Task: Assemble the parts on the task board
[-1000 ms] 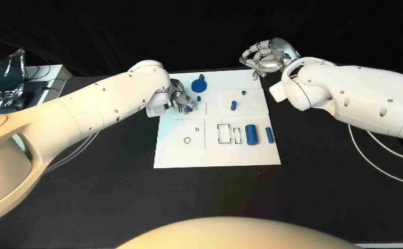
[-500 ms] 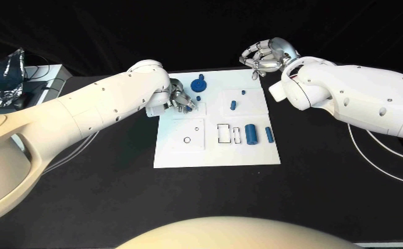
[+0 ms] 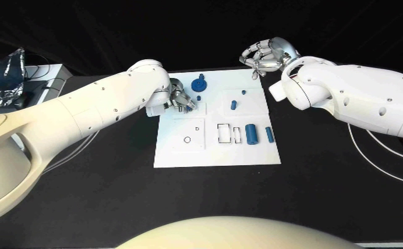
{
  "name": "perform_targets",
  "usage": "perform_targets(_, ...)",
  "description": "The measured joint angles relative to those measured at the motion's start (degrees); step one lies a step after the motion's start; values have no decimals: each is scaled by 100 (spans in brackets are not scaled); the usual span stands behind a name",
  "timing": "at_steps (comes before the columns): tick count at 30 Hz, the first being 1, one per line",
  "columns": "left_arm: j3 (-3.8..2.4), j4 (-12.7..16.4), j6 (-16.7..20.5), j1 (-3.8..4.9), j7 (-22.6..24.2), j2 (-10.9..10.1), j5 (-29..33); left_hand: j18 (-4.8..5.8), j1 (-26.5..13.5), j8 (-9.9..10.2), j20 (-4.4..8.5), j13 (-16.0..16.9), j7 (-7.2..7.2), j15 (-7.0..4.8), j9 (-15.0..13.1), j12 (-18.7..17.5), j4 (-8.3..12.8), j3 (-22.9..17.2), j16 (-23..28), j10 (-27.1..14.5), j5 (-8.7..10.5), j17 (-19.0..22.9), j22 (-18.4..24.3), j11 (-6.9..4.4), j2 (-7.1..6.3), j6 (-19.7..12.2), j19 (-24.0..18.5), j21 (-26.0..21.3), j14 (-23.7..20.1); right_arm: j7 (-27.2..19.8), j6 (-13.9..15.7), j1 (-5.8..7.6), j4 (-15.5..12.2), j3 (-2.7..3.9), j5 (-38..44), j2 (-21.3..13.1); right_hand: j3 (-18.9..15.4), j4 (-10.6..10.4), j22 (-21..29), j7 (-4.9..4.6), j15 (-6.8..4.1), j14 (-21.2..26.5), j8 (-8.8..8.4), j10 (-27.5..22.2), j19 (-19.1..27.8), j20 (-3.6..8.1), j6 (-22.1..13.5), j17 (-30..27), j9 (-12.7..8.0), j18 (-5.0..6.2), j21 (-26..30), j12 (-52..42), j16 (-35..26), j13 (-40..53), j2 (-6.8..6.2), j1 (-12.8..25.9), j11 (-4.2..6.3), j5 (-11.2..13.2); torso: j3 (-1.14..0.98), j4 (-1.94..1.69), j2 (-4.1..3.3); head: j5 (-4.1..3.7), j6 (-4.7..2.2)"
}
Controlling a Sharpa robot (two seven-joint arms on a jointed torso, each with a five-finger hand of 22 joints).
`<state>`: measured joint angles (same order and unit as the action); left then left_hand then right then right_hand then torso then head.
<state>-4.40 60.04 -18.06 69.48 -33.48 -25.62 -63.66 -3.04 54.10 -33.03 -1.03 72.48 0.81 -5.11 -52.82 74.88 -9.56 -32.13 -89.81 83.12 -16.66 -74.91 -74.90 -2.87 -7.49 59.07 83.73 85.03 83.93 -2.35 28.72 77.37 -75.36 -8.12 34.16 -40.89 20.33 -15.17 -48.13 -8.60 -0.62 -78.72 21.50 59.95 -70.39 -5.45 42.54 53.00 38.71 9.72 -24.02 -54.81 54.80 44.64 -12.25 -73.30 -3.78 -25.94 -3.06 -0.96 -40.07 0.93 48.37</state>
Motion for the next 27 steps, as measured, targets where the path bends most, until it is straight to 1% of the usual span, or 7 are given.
perform_targets(8, -3, 5, 0, 3, 25, -1, 68, 0, 206, 23, 0, -7, 36, 0, 7, -22, 57, -165, 0, 0, 5, 0, 0, 0, 206, -9, 0, 0, 0, 0, -2, 0, 10, 0, 0, 7, 0, 0, 0, 0, 0, 0, 0, 0, 0, 0, 0, 0, 0, 0, 0, 0, 0, 0, 0, 0, 0, 0, 3, 5, 0, 7, 1)
perform_targets(12, -4, 8, -1, 4, 36, -4, 93, 0, 281, 23, 0, -7, 35, 0, 7, -21, 81, -189, 0, 0, 17, 0, 0, 0, 223, -10, 0, 0, 0, 0, -2, -1, 14, 0, 0, 10, 0, 0, 0, 0, 0, 0, 0, 0, 0, 0, 0, 0, -1, 0, 0, 0, 0, 0, 0, 0, 0, 0, 1, 4, 0, 9, 1)
perform_targets(15, -4, 10, -4, 4, 42, -4, 111, 0, 346, 23, 0, -7, 42, 0, 7, -21, 57, -213, 0, 0, -1, 0, 0, 0, 276, -19, 0, 0, 0, 0, -3, -1, 16, 0, 0, 12, 0, 0, 0, 0, 0, 0, 0, 1, 0, 0, 0, 0, -1, 0, 0, 0, 0, 0, 0, 0, 0, 0, 0, 2, 0, 12, 1)
perform_targets(17, -5, 10, -6, 5, 44, -6, 119, 0, 356, 23, 0, -6, 43, 0, 7, -21, 49, -221, 0, 0, -1, 0, 0, 0, 286, -20, 0, -13, 0, 0, -3, -1, 16, 0, 0, 13, 0, 0, 0, 0, 0, 0, 0, 1, 0, 0, 0, 0, -1, 0, 0, 0, 0, 0, 0, 0, 0, 0, 0, 2, 0, 13, 1)
perform_targets(21, -5, 11, -12, 6, 45, -8, 133, 0, 363, 22, 0, -6, 43, 0, 4, -21, 49, -221, 0, 0, -1, 0, 0, 0, 287, -21, 0, -21, 0, 0, -4, -1, 17, 0, 1, 15, 0, 0, 0, 0, 0, 0, 0, 1, 0, 0, 0, 0, -1, 0, 0, 0, 0, 0, 0, 0, 0, 0, 0, 2, 0, 18, 4)
perform_targets(22, -5, 11, -13, 6, 45, -8, 135, 0, 385, 22, 0, -6, 43, 0, 2, -21, 49, -221, 0, 0, -1, 0, 0, 0, 269, -21, 0, -21, 0, 0, -4, -1, 18, 0, 1, 15, 0, 0, 0, 0, 0, 0, 0, 1, 0, 0, 0, 0, -1, 0, 0, 0, 0, 0, 0, 0, 0, 0, 0, 2, 0, 19, 5)
perform_targets(27, -6, 11, -23, 7, 45, -11, 144, 0, 430, 22, 0, -6, 44, 0, -2, -21, 49, -221, 0, 0, 0, 0, 0, 0, 279, -22, 0, -21, 0, 0, -5, -1, 18, 0, 2, 17, 0, 0, 0, 0, 0, 0, 0, 1, 0, 0, 0, 1, -1, 0, 0, 0, 0, 0, 0, 0, 0, 0, -1, 2, 0, 26, 9)
